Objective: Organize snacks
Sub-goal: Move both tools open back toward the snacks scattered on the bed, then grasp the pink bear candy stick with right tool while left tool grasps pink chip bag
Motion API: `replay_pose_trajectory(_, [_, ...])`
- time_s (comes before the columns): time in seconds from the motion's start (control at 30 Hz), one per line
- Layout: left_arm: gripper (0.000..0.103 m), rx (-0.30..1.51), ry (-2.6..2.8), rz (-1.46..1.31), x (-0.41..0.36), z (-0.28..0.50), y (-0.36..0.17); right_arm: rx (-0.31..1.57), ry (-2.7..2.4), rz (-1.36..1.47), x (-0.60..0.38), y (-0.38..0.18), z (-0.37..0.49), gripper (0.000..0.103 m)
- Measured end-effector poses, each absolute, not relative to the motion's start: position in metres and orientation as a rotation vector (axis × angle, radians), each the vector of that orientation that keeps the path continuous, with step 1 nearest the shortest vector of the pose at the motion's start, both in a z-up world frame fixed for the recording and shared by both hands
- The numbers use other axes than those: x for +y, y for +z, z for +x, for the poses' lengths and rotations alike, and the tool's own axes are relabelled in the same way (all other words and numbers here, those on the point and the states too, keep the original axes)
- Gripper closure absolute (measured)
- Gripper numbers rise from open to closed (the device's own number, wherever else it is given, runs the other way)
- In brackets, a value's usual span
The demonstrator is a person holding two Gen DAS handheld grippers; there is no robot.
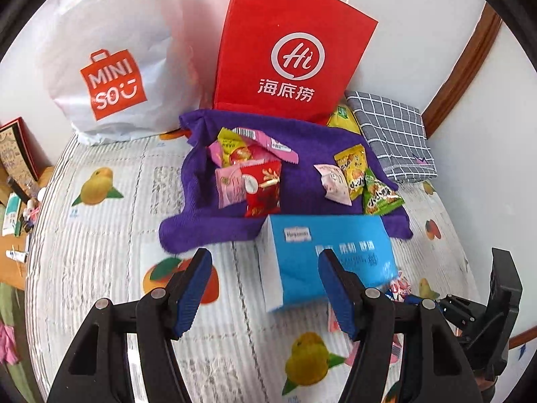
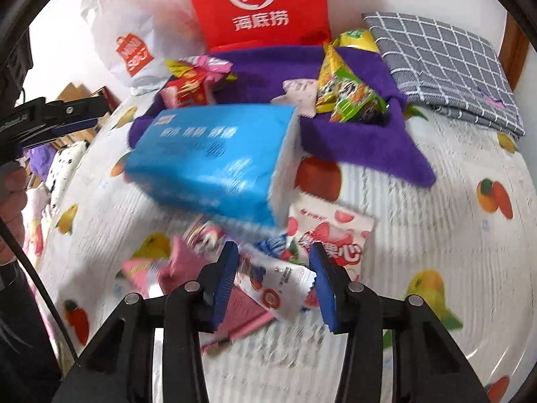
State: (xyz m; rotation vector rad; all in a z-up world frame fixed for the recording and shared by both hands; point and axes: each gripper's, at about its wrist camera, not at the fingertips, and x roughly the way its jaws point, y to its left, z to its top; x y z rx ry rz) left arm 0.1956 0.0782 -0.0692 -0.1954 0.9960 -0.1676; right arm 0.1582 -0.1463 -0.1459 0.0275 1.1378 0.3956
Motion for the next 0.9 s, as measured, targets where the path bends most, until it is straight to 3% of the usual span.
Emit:
replay_pose_trajectory(0.3, [0.039,0.988,-0.171,-0.219,0.088,0.169,-0.069,1.151,0.465,-0.094,-0.108,-0.137,0.126,0.058])
replay_pose_trajectory(0.57, [0.039,0.991,-0.167,-0.222,0.098,0.154,-0.073,1.149,0.445,-0.198,-0.076,-0.152,0.148,0.059])
replay_pose_trajectory(0.6, [0.039,0.992,-0.166,-0.224,0.099,0.153,-0.073,1.167,0.435,-0.224,-0.072,-0.158,0.151,0.063])
replay_pose_trajectory(0.67, [0.039,0.991,-0.164,-0.223,0.101,0.149,-0.075,1.177,0.426,-0.248,-0.070,-0.164,0.151,0.087])
replay_pose_trajectory(0.9, [0.039,0.994,-0.171,-0.230,0.100,0.136,-0.079,1.051,0.382,-0.153,-0.107,-0.132,0.125,0.086])
